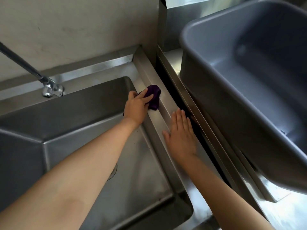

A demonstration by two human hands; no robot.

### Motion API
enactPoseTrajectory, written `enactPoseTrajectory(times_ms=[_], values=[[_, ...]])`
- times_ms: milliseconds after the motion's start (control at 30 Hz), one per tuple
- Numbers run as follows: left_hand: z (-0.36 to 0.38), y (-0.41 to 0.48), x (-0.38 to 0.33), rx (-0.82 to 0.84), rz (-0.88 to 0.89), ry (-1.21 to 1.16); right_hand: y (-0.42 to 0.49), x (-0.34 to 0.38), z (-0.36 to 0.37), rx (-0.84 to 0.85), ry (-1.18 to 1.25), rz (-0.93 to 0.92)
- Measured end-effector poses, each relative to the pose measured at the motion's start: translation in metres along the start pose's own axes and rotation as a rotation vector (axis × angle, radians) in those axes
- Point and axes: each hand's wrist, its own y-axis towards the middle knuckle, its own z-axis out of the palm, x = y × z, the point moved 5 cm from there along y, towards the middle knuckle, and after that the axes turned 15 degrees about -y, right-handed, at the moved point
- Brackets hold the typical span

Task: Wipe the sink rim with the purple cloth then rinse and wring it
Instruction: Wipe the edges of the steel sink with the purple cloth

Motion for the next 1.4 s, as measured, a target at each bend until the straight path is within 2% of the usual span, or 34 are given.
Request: enactPoseTrajectory(times_ms=[333,433,500,600,733,900,1000,1033,1167,1267,1333,1400], values=[[0.001,0.004,0.003,0.068,-0.019,-0.035,0.033,0.012,-0.007,0.002,0.041,0.057],[-0.002,0.004,0.001,0.118,-0.061,-0.096,0.044,0.024,-0.013,-0.015,0.112,0.012],[-0.007,0.007,0.003,0.21,-0.147,-0.199,0.055,0.037,-0.019,-0.023,0.194,-0.055],[-0.014,0.016,0.011,0.317,-0.339,-0.524,0.07,0.052,-0.024,-0.003,0.293,-0.068],[-0.024,0.022,0.016,0.294,-0.453,-0.684,0.087,0.06,-0.023,0.055,0.236,-0.051],[-0.028,0.017,0.018,0.302,-0.388,-0.775,0.104,0.069,-0.027,-0.008,0.113,0.003],[-0.049,0.014,0.031,0.148,-0.36,-0.801,0.114,0.076,-0.032,-0.053,0.138,0.017],[-0.06,0.014,0.037,0.074,-0.334,-0.738,0.116,0.077,-0.034,-0.065,0.159,0.02],[-0.106,0.013,0.08,-0.188,-0.202,-0.188,0.121,0.074,-0.041,-0.097,0.362,0.103],[-0.119,0.017,0.123,-0.185,-0.289,0.071,0.13,0.079,-0.048,-0.097,0.569,0.156],[-0.122,0.011,0.148,-0.169,-0.398,0.162,0.142,0.092,-0.054,-0.112,0.631,0.083],[-0.123,0.005,0.164,-0.16,-0.437,0.216,0.158,0.111,-0.058,-0.106,0.645,-0.016]])
